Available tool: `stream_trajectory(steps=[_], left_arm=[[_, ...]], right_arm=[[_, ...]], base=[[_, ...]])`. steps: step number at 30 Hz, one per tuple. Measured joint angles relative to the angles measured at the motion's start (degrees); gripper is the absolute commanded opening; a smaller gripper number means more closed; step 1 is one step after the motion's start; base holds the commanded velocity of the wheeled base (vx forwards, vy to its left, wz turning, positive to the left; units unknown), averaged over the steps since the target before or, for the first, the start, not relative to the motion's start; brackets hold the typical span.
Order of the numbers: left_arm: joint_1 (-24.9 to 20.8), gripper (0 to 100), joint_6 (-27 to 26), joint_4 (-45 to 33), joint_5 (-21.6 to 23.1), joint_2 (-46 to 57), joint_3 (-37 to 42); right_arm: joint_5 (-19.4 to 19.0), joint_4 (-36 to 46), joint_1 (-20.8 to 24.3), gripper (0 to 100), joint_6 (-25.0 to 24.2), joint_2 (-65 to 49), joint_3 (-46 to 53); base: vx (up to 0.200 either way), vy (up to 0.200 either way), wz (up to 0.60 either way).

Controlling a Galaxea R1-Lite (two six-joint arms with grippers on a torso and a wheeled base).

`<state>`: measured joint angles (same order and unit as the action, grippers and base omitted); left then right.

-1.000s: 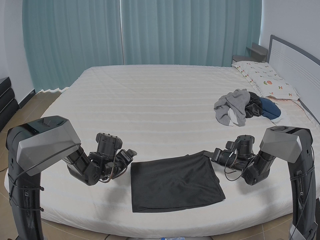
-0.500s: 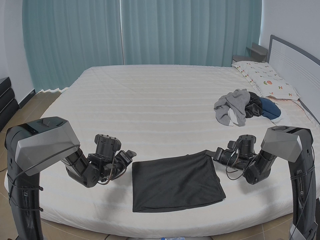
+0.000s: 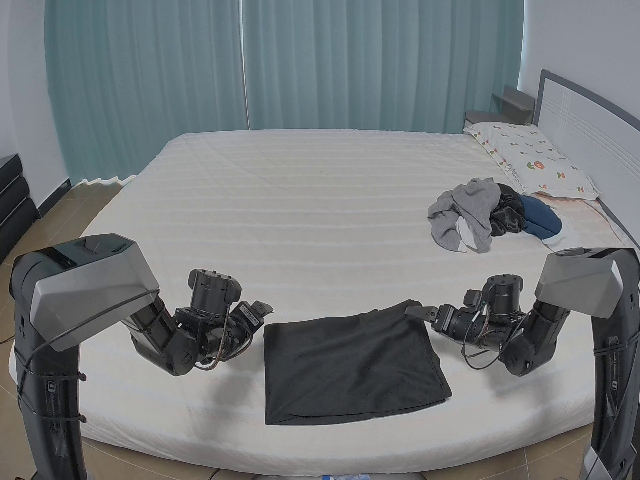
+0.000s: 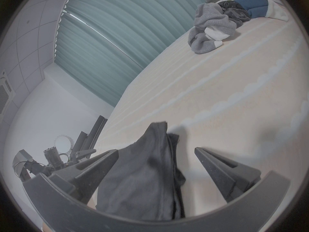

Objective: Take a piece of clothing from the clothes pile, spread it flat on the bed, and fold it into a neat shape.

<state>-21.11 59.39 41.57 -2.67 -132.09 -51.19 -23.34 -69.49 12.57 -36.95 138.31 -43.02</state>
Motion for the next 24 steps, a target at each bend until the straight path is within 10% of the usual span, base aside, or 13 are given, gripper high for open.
stream_trajectory(steps=[24], left_arm=[[0.0, 100, 0.2, 0.1, 0.4, -0.2, 0.8]], right_arm=[[-4.0, -0.1, -0.3, 100, 9.0, -7.6, 15.3]], base=[[-0.042, 0.0, 0.0]])
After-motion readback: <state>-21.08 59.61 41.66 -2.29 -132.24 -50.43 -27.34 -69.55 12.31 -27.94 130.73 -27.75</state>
